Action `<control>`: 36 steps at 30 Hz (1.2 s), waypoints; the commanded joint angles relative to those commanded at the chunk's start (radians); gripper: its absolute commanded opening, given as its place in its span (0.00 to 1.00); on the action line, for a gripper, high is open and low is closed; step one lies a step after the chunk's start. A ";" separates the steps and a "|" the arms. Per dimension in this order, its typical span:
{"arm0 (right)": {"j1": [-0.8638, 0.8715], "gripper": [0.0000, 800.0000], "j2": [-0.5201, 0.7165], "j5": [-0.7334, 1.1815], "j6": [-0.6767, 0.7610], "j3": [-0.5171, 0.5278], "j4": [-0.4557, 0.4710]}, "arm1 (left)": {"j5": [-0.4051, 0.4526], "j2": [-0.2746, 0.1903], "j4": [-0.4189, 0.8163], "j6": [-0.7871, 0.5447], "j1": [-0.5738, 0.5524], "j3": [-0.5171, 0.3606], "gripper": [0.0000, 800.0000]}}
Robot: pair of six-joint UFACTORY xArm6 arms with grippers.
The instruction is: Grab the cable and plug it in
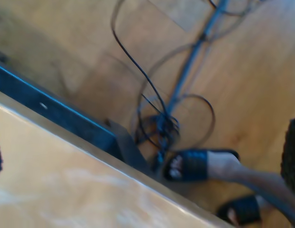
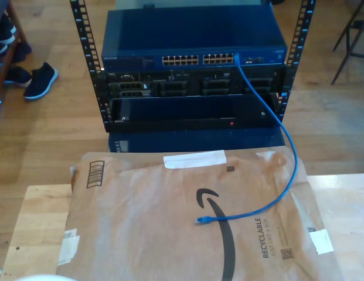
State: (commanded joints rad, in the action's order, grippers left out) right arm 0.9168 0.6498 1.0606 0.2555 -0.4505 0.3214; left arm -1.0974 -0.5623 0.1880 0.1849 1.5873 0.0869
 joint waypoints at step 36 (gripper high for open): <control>0.549 1.00 -0.005 -0.183 -0.140 0.428 -0.213 | 0.000 0.000 0.000 0.000 0.000 0.000 1.00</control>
State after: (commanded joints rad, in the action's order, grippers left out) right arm 1.4661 0.6452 0.8780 0.1158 -0.0224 0.1082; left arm -1.0974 -0.5623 0.1880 0.1849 1.5873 0.0869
